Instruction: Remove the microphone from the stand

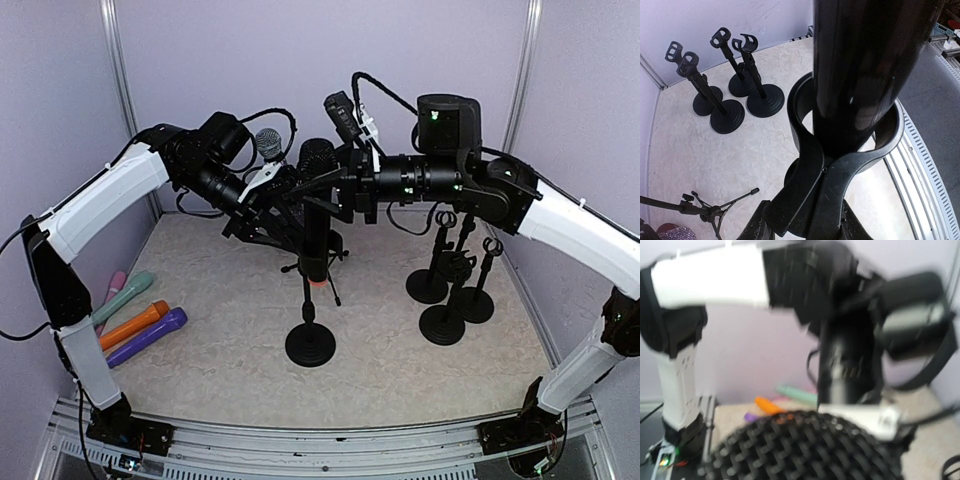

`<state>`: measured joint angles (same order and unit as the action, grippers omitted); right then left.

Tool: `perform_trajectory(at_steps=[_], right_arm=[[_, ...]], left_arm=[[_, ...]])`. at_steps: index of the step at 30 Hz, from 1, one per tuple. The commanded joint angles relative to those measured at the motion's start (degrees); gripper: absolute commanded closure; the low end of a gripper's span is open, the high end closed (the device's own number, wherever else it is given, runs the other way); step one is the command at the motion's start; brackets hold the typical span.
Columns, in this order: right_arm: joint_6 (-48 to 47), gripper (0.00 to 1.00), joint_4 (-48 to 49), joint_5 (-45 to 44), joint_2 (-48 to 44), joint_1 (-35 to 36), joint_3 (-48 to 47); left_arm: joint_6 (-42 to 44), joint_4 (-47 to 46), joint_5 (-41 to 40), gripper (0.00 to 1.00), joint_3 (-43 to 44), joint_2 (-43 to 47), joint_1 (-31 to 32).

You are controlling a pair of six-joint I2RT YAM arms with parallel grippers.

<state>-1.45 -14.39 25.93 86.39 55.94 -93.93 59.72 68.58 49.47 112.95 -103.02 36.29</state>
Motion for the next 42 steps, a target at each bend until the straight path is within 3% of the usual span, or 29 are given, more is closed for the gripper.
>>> perform_trajectory(at_steps=[1,8,10,15,16,23,27,30,38,42], right_arm=[[-2.41,0.72,4.37,-3.87,-5.75,0.09,-4.16],[-1.38,0.78,14.43,-9.55,-14.61,0.07,4.75],[-0.48,0.79,15.28,-9.82,-15.01,0.04,5.88],[3.14,0.81,19.39,-8.53,-15.09,0.13,8.44],[4.06,0.81,20.64,-8.22,-15.17,0.12,9.22],[10.56,0.83,30.0,-4.85,-13.57,0.64,11.9],[10.78,0.85,32.43,-5.17,-10.97,2.8,11.31],[9.68,0.87,33.23,-5.91,-7.49,5.04,9.3],[9.36,0.93,36.57,-6.54,4.54,8.99,2.37],[9.01,0.93,37.61,-7.62,10.29,10.71,-0.46]], left_arm=[[-2.75,-5.17,-3.49,0.86,-0.66,0.74,0.83],[-3.23,-6.57,-3.74,0.85,-1.46,1.15,0.81],[-3.8,-6.86,-3.81,0.78,-1.41,1.15,0.89],[-6.2,-7.6,-4.13,0.07,-1.75,2.59,0.82],[-6.51,-8.24,-4.23,0.02,-2.41,3.45,0.81],[-9.65,-11.39,-4.48,0.01,-8.05,11.61,-0.97],[-14.14,-11.73,-0.02,0.01,-10.22,16.64,-4.59],[-18.42,-13.55,5.46,0.01,-13.08,20.7,-7.9],[-22.14,-13.38,10.41,0.01,-17.44,25.25,-8.18],[-21.09,-12.59,10.95,0.1,-20.08,26.48,-8.19]])
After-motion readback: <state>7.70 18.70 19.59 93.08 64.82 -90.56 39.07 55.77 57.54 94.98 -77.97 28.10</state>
